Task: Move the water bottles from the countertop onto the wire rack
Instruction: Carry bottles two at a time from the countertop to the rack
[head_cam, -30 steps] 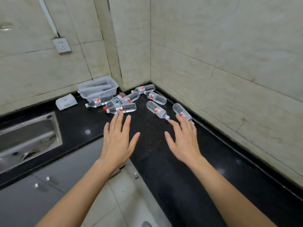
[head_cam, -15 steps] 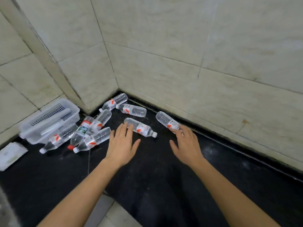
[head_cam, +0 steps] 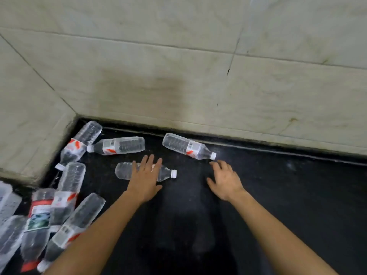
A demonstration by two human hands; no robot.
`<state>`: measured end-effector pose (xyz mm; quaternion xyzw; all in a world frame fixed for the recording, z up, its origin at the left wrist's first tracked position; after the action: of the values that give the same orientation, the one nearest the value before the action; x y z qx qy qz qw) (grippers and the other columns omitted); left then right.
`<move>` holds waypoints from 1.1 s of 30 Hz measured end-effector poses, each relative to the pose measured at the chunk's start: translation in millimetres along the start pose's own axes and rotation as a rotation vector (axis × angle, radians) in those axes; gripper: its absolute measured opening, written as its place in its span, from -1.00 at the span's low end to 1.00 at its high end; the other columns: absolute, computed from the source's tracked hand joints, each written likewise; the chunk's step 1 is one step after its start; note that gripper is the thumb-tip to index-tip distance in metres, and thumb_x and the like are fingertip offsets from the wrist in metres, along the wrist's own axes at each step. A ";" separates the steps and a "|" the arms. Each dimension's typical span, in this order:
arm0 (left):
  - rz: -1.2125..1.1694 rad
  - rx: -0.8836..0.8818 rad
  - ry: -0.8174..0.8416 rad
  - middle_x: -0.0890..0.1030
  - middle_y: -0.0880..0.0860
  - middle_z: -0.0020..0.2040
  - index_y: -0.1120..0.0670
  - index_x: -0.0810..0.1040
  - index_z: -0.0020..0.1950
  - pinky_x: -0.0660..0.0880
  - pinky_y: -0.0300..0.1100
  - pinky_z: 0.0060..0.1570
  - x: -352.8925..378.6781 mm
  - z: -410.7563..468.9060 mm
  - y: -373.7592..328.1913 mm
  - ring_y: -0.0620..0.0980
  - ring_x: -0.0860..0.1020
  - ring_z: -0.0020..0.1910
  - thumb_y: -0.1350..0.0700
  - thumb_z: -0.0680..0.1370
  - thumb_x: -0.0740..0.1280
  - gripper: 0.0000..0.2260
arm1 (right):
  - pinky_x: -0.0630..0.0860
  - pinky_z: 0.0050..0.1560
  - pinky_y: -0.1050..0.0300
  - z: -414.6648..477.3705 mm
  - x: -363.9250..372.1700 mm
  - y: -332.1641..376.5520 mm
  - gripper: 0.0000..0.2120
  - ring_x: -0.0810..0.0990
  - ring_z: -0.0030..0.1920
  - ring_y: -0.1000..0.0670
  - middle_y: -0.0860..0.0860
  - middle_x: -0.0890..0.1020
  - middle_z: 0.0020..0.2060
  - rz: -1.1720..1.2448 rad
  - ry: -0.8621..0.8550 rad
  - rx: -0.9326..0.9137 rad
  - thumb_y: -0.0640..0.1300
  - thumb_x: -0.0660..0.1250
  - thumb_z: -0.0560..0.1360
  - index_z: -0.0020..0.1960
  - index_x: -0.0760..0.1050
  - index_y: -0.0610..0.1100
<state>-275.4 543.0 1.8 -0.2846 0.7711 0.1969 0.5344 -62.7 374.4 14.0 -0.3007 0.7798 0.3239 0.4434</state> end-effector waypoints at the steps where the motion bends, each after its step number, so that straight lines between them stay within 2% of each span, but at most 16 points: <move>1: 0.051 0.042 0.007 -0.08 0.17 0.65 -0.01 -0.12 0.65 -0.12 0.31 0.50 6.5 13.9 6.5 0.19 -0.10 0.63 -0.24 0.54 0.32 -0.13 | 0.35 0.42 -0.15 10.2 3.5 4.8 -0.35 0.28 0.50 -0.19 -0.13 0.26 0.52 0.026 -0.003 0.028 0.07 0.28 0.60 0.59 0.15 -0.11; 3: 0.095 0.098 0.042 -0.10 0.19 0.65 -0.05 -0.14 0.64 -0.19 0.37 0.47 24.8 36.0 16.7 0.21 -0.10 0.63 -0.29 0.52 0.31 -0.11 | 0.34 0.43 -0.18 28.7 13.7 11.6 -0.30 0.25 0.51 -0.23 -0.17 0.18 0.56 0.078 -0.014 0.080 0.05 0.30 0.60 0.61 0.06 -0.11; 4: 0.082 0.109 0.062 -0.02 0.21 0.65 -0.06 -0.07 0.64 -0.16 0.41 0.45 33.6 41.7 19.2 0.22 -0.02 0.62 -0.27 0.51 0.34 -0.13 | 0.32 0.45 -0.19 36.5 19.9 13.5 -0.27 0.21 0.54 -0.24 -0.17 0.12 0.59 0.109 -0.018 0.111 0.03 0.30 0.60 0.63 0.01 -0.10; 5: 0.056 0.120 0.065 0.14 0.23 0.61 -0.05 0.06 0.63 -0.08 0.46 0.42 40.5 44.9 20.9 0.25 0.12 0.59 -0.23 0.48 0.41 -0.16 | 0.30 0.46 -0.21 43.0 25.8 14.8 -0.25 0.15 0.56 -0.25 -0.17 0.06 0.61 0.148 -0.027 0.143 0.00 0.31 0.60 0.64 -0.03 -0.09; 7: 0.029 0.166 -0.007 0.49 0.22 0.37 -0.01 0.36 0.52 0.18 0.55 0.31 56.3 52.3 27.5 0.28 0.46 0.36 -0.13 0.34 0.58 -0.19 | 0.26 0.49 -0.23 56.7 35.1 16.4 -0.21 0.06 0.60 -0.25 -0.17 -0.03 0.63 0.210 -0.072 0.175 -0.05 0.31 0.61 0.65 -0.10 -0.09; 8: 0.030 0.180 -0.057 0.56 0.20 0.26 0.01 0.44 0.46 0.25 0.55 0.25 61.2 56.9 31.0 0.27 0.53 0.25 -0.11 0.29 0.62 -0.21 | 0.24 0.51 -0.23 64.0 37.7 16.8 -0.19 0.00 0.61 -0.25 -0.16 -0.08 0.64 0.216 -0.085 0.184 -0.07 0.30 0.61 0.66 -0.15 -0.09; 10: 0.006 0.187 -0.095 0.57 0.18 0.21 0.03 0.46 0.44 0.25 0.53 0.25 63.5 65.4 32.4 0.26 0.54 0.20 -0.11 0.29 0.61 -0.24 | 0.17 0.55 -0.23 77.6 43.4 13.0 -0.11 -0.08 0.63 -0.22 -0.15 -0.12 0.65 0.211 -0.075 0.205 -0.08 0.32 0.60 0.65 -0.26 -0.09; 12: -0.004 0.187 -0.109 0.56 0.16 0.22 0.01 0.44 0.45 0.23 0.49 0.28 67.0 65.0 30.4 0.23 0.52 0.22 -0.13 0.32 0.58 -0.25 | 0.17 0.56 -0.21 83.9 52.9 8.0 -0.04 -0.02 0.63 -0.22 -0.16 -0.04 0.63 0.183 -0.016 0.225 -0.03 0.35 0.58 0.63 -0.32 -0.11; 13: 0.004 0.191 -0.114 0.56 0.15 0.21 0.00 0.44 0.45 0.24 0.48 0.28 68.5 64.8 29.6 0.21 0.52 0.20 -0.14 0.31 0.58 -0.25 | 0.22 0.53 -0.20 85.3 57.2 4.9 -0.06 0.08 0.59 -0.24 -0.20 0.06 0.60 0.145 -0.012 0.232 0.01 0.35 0.59 0.64 -0.28 -0.13; 15: 0.018 0.196 -0.128 0.57 0.14 0.17 0.00 0.47 0.42 0.28 0.46 0.26 70.2 65.4 30.3 0.19 0.53 0.16 -0.15 0.28 0.60 -0.25 | 0.33 0.42 -0.19 87.4 63.1 0.5 -0.25 0.29 0.44 -0.26 -0.23 0.26 0.47 0.067 -0.021 0.232 0.05 0.25 0.64 0.64 -0.07 -0.17; 18: 0.009 0.172 -0.154 0.57 0.14 0.19 -0.01 0.46 0.42 0.28 0.47 0.27 71.2 67.0 32.9 0.19 0.53 0.19 -0.15 0.28 0.60 -0.25 | 0.38 0.31 -0.14 83.5 72.3 1.8 -0.47 0.38 0.33 -0.22 -0.20 0.39 0.37 0.060 -0.012 0.200 0.04 0.12 0.70 0.59 0.14 -0.16; 21: -0.010 0.161 -0.149 0.55 0.14 0.25 -0.01 0.45 0.44 0.22 0.48 0.30 70.6 66.5 34.2 0.20 0.50 0.26 -0.13 0.31 0.59 -0.26 | 0.39 0.32 -0.08 65.7 79.5 10.3 -0.50 0.42 0.33 -0.18 -0.16 0.43 0.37 0.096 0.029 0.208 0.05 0.10 0.71 0.57 0.18 -0.15; 24: -0.031 0.139 -0.087 0.48 0.11 0.34 -0.04 0.34 0.52 0.07 0.46 0.39 70.5 66.6 33.8 0.17 0.40 0.38 -0.13 0.43 0.50 -0.29 | 0.41 0.36 -0.07 35.2 79.5 19.0 -0.45 0.43 0.36 -0.17 -0.17 0.43 0.41 0.223 0.040 0.206 0.06 0.15 0.69 0.58 0.14 -0.15; 27: -0.059 0.126 0.011 0.40 0.07 0.41 -0.07 0.21 0.57 0.01 0.38 0.45 63.5 66.6 30.0 0.14 0.32 0.43 -0.13 0.52 0.40 -0.33 | 0.51 0.23 -0.08 -10.2 64.7 21.1 -0.38 0.55 0.27 -0.20 -0.15 0.52 0.36 0.406 -0.056 0.184 0.06 0.21 0.66 0.61 0.02 -0.04; 31: -0.107 0.098 0.143 0.40 0.01 0.44 -0.15 0.17 0.55 0.23 0.20 0.38 42.9 58.4 24.4 0.10 0.35 0.40 -0.23 0.52 0.36 -0.34 | 0.45 -0.06 0.12 -54.1 30.6 12.8 -0.66 0.61 0.00 -0.02 0.01 0.62 0.06 0.565 -0.208 0.225 0.08 0.28 0.63 0.32 0.30 -0.02; 33: -0.310 0.050 0.117 0.46 -0.02 0.39 -0.17 0.25 0.52 0.34 0.12 0.30 31.0 44.2 17.9 0.08 0.43 0.35 -0.26 0.47 0.41 -0.33 | 0.44 -0.14 0.26 -63.1 11.3 7.3 -0.75 0.61 -0.06 0.02 0.04 0.62 -0.01 0.717 -0.306 0.275 0.03 0.35 0.61 0.19 0.37 -0.04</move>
<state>-263.8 576.4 -42.8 -0.3975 0.7526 0.0759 0.5195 -104.3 328.2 30.8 0.1037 0.7962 0.3916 0.4493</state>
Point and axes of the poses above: each hand's wrist, its own z-axis towards the middle knuckle, its own x-axis out of the palm, y = z × x, the point moved 2 cm from there along z, towards the middle knuckle
